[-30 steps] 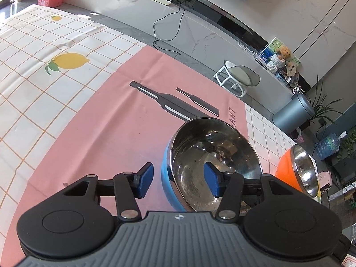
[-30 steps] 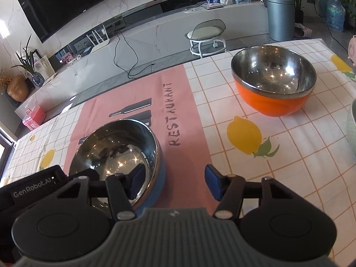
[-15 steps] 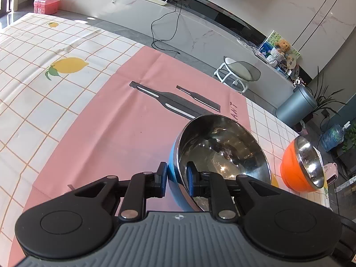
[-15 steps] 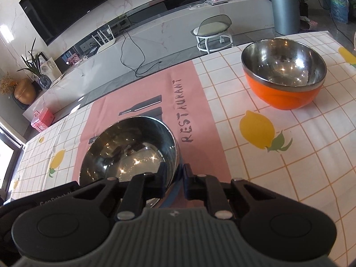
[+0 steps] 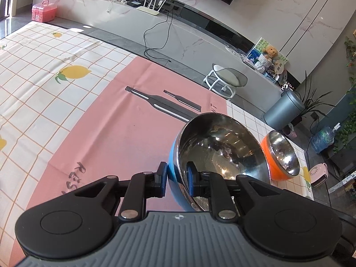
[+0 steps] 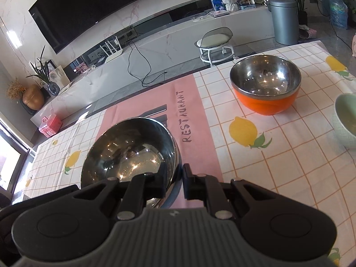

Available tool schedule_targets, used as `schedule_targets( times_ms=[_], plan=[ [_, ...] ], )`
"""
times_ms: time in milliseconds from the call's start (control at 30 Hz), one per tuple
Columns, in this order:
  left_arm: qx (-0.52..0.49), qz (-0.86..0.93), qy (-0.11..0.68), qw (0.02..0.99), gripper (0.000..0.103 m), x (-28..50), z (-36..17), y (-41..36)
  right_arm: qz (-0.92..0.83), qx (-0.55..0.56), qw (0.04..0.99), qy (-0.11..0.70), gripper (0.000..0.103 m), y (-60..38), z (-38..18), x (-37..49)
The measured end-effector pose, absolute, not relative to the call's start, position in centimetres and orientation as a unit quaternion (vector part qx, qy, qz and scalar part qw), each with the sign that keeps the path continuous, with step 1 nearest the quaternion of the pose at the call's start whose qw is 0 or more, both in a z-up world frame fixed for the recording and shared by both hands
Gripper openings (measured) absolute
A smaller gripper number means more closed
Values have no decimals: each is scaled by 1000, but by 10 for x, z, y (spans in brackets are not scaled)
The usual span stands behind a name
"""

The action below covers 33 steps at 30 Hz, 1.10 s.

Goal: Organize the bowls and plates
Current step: 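Lift the blue bowl with the left gripper and carry it beside the plates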

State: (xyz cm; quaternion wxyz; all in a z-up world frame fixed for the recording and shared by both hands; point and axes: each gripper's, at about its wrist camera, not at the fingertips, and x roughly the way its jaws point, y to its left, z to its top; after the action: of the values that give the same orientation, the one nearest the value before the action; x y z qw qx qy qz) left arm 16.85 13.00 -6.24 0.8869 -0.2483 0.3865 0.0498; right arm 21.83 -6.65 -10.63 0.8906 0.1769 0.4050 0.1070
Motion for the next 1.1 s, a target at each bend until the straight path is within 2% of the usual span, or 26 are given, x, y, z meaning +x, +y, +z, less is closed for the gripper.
schedule_targets(
  times_ms=[600, 1100],
  plan=[
    [-225, -24, 415, 881, 21, 106, -53, 56, 70, 212, 889, 399, 11, -163, -99, 119],
    [-207, -60, 479, 851, 20, 92, -86, 4, 16, 248, 867, 431, 10, -224, -132, 79]
  ],
)
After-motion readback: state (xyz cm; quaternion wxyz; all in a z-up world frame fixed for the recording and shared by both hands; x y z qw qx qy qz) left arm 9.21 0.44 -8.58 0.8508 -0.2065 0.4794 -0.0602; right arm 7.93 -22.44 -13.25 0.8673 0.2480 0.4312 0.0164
